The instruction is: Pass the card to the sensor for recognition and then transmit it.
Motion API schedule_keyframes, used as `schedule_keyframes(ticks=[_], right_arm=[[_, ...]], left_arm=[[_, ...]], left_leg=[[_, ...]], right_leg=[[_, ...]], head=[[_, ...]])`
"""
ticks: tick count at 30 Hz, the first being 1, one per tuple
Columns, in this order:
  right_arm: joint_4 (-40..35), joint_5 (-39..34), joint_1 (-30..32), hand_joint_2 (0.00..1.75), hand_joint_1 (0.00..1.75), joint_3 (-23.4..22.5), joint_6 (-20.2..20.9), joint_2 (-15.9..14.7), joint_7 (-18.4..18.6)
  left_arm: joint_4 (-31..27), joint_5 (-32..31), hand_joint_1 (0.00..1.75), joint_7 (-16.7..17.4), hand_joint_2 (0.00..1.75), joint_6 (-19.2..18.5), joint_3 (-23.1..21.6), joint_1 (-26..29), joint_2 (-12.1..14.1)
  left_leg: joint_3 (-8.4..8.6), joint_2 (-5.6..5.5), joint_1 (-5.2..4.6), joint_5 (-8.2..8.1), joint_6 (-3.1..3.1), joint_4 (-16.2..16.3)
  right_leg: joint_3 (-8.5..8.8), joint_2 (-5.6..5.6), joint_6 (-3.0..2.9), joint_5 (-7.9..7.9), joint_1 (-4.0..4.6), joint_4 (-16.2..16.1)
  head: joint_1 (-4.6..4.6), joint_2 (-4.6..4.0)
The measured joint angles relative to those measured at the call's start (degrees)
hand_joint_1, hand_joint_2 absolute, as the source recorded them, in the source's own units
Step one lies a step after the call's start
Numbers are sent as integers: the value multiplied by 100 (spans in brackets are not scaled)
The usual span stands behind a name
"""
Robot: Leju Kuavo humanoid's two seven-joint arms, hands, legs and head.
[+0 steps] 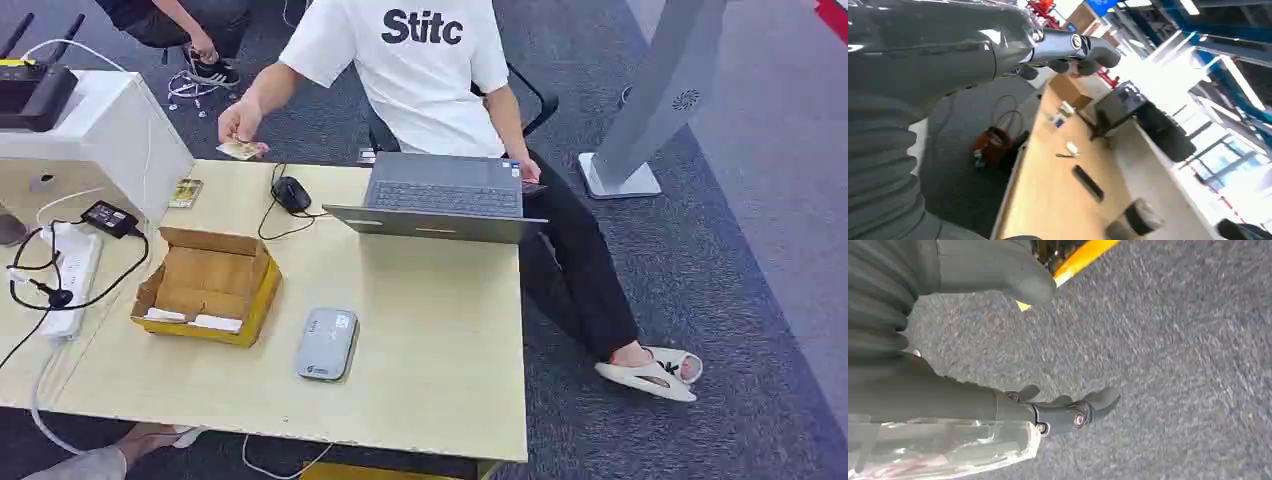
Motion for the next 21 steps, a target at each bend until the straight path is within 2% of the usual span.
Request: schedule_keyframes(ticks=[9, 21], right_arm=[[114, 355, -154, 175, 0, -103, 326, -2, -83], [273, 781, -281, 175, 0, -125, 625, -2, -68]], left_arm=[[44, -72, 0, 447, 175, 770, -1536, -259, 471], [679, -496, 0, 1117, 175, 1581, -3618, -1108, 925]], left_leg=[[2, 3, 0, 3, -1, 1], [2, 5, -1, 8, 3, 3]], right_leg=[[1, 1, 0, 1, 0, 0], [9, 5, 7, 13, -1, 0]], head=[[0, 0], [0, 0]])
